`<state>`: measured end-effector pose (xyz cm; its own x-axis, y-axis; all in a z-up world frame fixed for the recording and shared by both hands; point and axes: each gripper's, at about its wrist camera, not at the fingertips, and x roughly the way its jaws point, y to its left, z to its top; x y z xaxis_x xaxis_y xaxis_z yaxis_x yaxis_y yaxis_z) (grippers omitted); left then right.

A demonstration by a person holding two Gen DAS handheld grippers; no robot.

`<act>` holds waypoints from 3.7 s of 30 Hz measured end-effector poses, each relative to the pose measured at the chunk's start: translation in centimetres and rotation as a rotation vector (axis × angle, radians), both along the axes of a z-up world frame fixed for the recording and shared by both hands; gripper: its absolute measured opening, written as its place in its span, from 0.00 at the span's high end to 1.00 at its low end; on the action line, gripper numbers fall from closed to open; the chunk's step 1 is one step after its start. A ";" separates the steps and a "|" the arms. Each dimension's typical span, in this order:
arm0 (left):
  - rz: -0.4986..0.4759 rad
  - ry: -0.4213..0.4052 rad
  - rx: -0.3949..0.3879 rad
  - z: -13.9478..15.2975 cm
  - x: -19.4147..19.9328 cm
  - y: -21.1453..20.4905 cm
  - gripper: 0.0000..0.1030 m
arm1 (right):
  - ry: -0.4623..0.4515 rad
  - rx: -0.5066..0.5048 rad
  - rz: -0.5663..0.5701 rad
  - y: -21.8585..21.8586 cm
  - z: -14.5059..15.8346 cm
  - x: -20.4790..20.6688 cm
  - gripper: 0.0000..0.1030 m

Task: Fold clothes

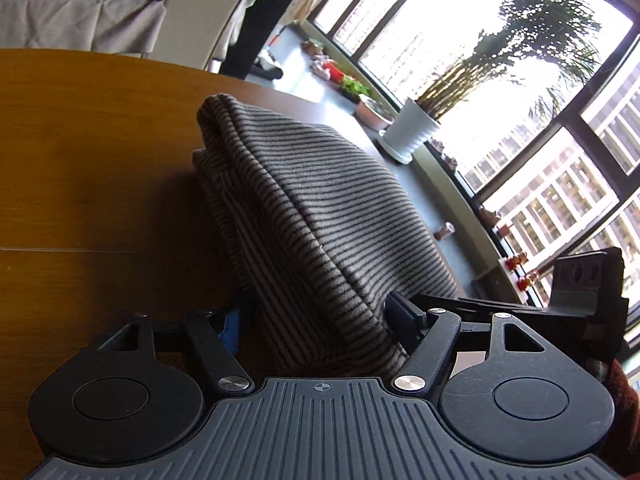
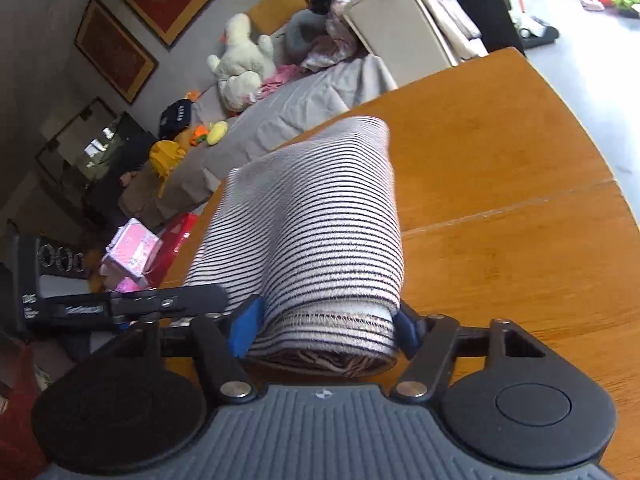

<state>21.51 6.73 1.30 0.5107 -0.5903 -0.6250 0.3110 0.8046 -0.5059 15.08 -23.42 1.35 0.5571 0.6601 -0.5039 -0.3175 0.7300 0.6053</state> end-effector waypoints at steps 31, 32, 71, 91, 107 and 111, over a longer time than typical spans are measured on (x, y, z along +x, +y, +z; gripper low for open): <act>0.136 -0.134 0.003 3.4 -3.1 4.5 0.59 | -0.662 -0.736 0.264 15.1 0.5 -8.3 0.30; 0.134 -0.132 -0.004 3.3 -3.2 4.8 0.60 | -0.675 -0.766 0.264 15.7 0.0 -8.0 0.48; -0.057 -0.125 -0.013 1.3 4.7 -1.5 0.60 | -0.466 -0.515 0.216 13.1 2.4 -5.2 0.75; -0.048 -0.126 -0.035 0.2 4.2 -0.7 0.60 | -0.460 -0.739 0.016 13.7 -0.5 -4.5 0.00; -0.054 -0.148 -0.036 0.0 3.7 -0.5 0.60 | -0.328 -0.342 -0.030 4.3 6.2 -0.6 0.23; -0.057 -0.177 -0.029 -0.2 3.2 -0.7 0.60 | -0.259 -0.330 -0.029 3.4 7.7 5.4 0.66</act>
